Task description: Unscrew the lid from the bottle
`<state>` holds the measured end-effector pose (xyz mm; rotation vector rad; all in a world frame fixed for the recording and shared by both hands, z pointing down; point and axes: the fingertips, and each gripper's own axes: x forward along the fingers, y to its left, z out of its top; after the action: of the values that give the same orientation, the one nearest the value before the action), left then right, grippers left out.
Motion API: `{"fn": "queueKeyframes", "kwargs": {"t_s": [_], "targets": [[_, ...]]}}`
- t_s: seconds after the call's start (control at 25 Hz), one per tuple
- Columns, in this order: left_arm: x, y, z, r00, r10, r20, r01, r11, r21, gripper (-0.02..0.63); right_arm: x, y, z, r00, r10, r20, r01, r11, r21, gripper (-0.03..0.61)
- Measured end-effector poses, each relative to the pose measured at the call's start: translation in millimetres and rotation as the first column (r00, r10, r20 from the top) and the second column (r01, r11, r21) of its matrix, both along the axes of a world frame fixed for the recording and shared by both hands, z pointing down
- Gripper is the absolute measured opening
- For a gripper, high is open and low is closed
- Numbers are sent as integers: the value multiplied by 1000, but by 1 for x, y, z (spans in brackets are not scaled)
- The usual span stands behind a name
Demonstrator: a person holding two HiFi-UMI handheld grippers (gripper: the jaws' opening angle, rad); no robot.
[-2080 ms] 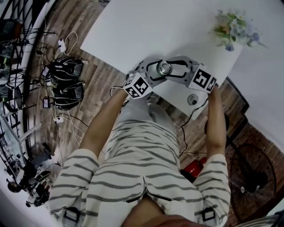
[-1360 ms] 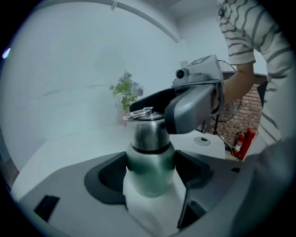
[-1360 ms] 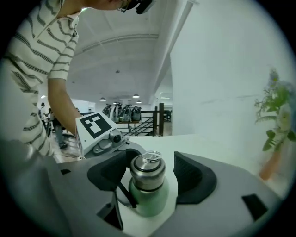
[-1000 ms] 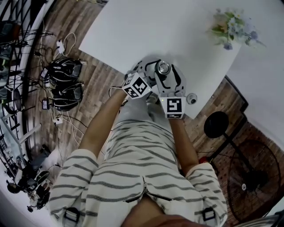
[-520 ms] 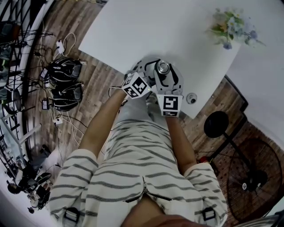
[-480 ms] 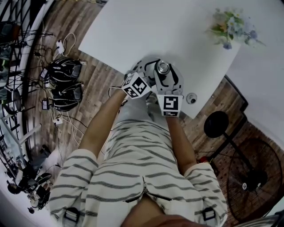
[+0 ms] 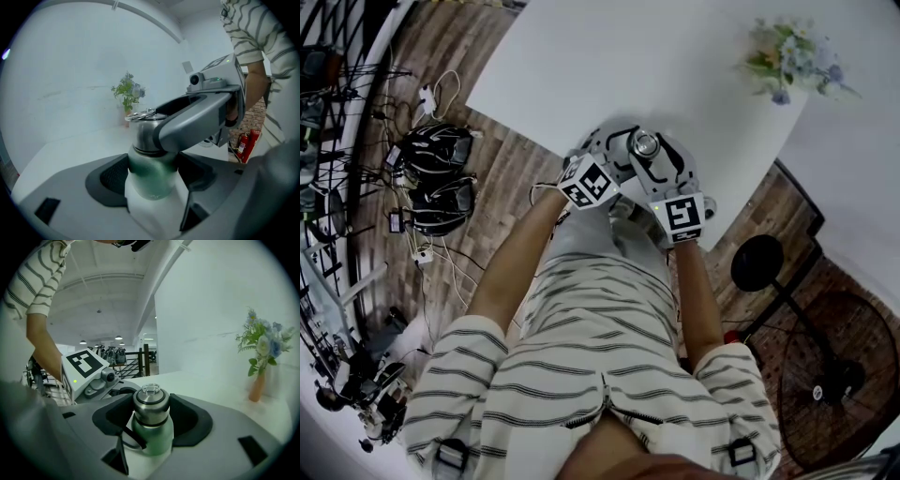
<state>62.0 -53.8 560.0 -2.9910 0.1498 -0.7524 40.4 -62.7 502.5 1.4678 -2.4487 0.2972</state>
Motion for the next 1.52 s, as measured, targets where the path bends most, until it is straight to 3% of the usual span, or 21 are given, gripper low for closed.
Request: {"fn": "queueKeyframes", "kwargs": {"t_s": [0.2, 0.48, 0.68, 0.84, 1.08, 1.16, 1.32, 1.52], "targets": [[0, 0, 1, 1000, 3, 0, -3, 1000, -3, 331, -3, 2, 0, 979, -202, -5, 202, 979, -2, 255], [0, -1, 0, 1000, 7, -1, -7, 1000, -2, 331, -6, 4, -2, 890, -456, -13, 456, 890, -3, 256], [0, -1, -1, 1000, 16, 0, -16, 1000, -1, 331, -4, 7, -6, 814, -580, 13, 580, 814, -7, 242], [0, 0, 1, 1000, 17, -1, -17, 1000, -3, 331, -4, 9, -5, 795, -607, 7, 607, 795, -18, 239], [-1, -2, 2, 1000, 17, 5, -17, 1000, -8, 331, -6, 6, -5, 808, -589, -26, 588, 808, -33, 249], [-1, -2, 2, 1000, 18, 0, -18, 1000, -3, 331, -7, 5, -7, 828, -561, -24, 560, 828, -33, 316], [-1, -1, -1, 1000, 18, 0, -18, 1000, -1, 331, -5, 4, -15, 896, -444, -30, 444, 896, 11, 331], [-1, -1, 0, 1000, 15, 0, -15, 1000, 0, 331, 4, 2, -17, 989, -143, -37, 145, 987, 72, 328]]}}
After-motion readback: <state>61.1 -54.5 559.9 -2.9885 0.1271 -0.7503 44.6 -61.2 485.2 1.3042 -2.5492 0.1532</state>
